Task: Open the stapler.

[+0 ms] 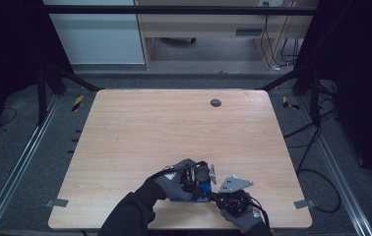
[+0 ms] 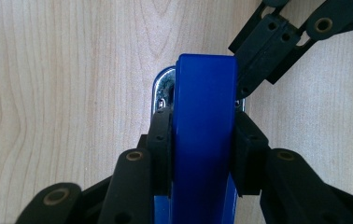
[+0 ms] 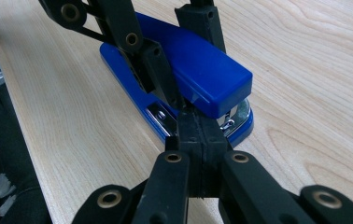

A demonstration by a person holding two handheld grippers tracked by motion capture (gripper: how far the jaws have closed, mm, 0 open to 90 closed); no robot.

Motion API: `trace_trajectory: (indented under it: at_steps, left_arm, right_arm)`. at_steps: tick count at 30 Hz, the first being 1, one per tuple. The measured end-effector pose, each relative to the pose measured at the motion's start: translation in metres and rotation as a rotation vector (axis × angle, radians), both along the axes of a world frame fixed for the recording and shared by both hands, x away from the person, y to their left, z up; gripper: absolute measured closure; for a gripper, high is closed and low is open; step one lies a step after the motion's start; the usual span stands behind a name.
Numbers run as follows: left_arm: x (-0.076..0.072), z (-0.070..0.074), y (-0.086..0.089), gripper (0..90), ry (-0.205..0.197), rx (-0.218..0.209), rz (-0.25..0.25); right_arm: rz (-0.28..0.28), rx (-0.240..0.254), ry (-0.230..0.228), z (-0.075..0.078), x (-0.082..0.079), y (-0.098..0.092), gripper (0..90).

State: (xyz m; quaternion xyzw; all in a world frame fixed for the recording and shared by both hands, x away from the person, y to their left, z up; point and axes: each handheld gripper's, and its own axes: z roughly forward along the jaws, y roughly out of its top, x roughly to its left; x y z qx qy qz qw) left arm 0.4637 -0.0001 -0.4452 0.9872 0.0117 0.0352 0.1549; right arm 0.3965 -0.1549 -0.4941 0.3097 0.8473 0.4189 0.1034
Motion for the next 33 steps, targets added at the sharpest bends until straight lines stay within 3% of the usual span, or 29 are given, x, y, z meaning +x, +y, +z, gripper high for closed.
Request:
trace_trajectory:
  at_steps: [33]
  left_arm:
    - [0.0009,0.0011,0.0049,65.9,0.005,-0.036,-0.023]
  right_arm:
    - [-0.019,0.01,0.023,0.0002,0.0003,0.0015,90.0]
